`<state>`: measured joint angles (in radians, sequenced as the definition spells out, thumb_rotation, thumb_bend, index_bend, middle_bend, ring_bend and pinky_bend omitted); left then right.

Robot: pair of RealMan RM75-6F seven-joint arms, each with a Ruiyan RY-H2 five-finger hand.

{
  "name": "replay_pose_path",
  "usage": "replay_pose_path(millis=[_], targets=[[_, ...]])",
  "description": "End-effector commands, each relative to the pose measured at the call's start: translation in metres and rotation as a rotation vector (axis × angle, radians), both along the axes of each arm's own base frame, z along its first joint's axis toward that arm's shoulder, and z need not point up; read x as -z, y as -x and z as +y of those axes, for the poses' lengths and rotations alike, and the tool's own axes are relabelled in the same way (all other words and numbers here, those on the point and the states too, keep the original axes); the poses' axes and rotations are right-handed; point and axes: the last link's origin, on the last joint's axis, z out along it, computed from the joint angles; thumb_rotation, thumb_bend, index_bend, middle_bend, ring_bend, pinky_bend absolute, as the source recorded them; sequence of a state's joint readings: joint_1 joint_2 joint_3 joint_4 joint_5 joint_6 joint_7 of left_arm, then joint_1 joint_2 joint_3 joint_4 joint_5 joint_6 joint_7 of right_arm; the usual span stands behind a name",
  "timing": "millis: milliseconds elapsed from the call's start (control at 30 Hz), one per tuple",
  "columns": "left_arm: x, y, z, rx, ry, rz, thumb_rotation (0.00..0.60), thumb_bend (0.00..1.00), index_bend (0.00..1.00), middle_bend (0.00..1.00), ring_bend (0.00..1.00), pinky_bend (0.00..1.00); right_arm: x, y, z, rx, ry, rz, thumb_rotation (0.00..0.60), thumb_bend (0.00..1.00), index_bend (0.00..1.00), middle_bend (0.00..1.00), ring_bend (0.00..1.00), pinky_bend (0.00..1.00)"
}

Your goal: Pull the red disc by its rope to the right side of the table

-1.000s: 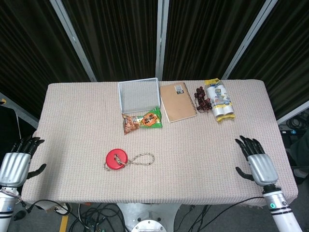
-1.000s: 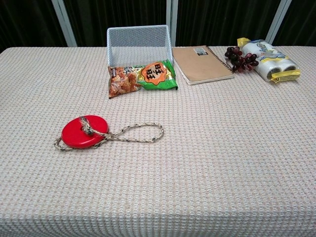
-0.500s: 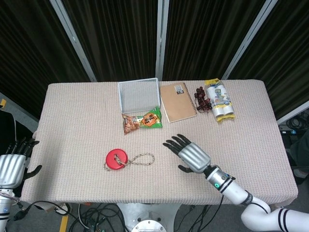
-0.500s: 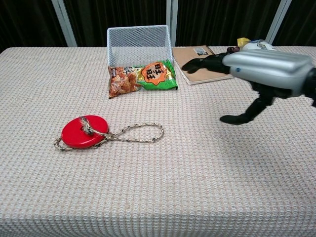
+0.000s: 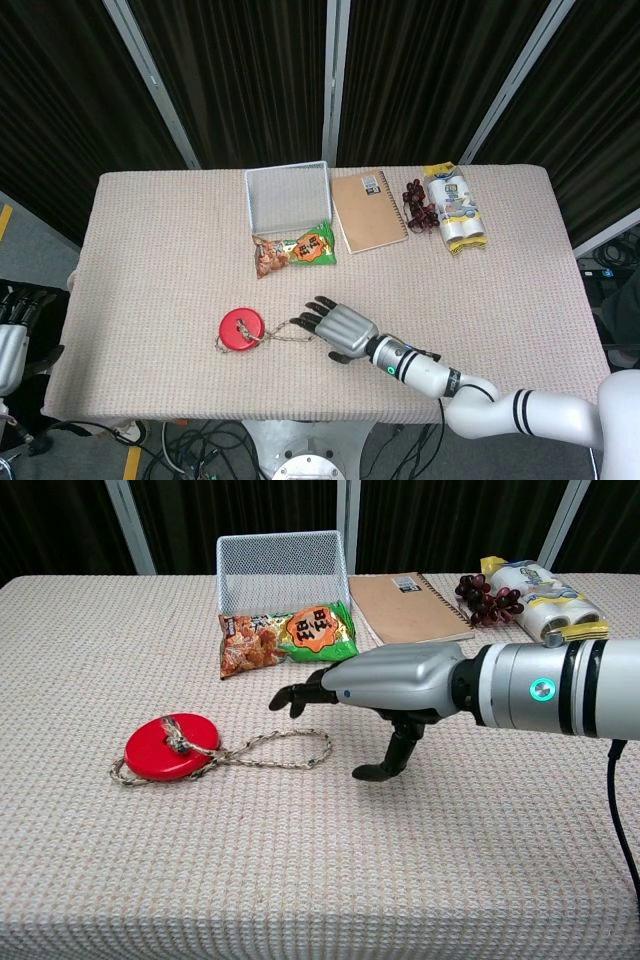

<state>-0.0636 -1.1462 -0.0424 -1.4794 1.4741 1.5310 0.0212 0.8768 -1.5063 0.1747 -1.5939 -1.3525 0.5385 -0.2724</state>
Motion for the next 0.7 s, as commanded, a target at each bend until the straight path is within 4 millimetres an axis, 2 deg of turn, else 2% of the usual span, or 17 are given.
replay_pose_path(millis=[33, 267, 700], targets=[[-0.002, 0.002, -0.001, -0.003, -0.005, 0.0, 0.6, 0.18, 0.22, 0.17, 0.1, 0.19, 0.004, 0.002, 0.0, 0.0, -0.018, 0.031, 0.6, 0.27, 0.0, 0.14, 0.0, 0.0], [-0.003, 0.001, 0.0, 0.006, -0.009, 0.003, 0.6, 0.18, 0.22, 0.17, 0.1, 0.19, 0.01, 0.006, 0.003, 0.015, -0.034, 0.051, 0.6, 0.28, 0.0, 0.2, 0.0, 0.0], [0.0, 0.002, -0.001, -0.004, 0.014, -0.009, 0.6, 0.19, 0.23, 0.17, 0.1, 0.19, 0.008, 0.013, -0.002, 0.078, -0.03, 0.032, 0.6, 0.29, 0.0, 0.47, 0.0, 0.0]])
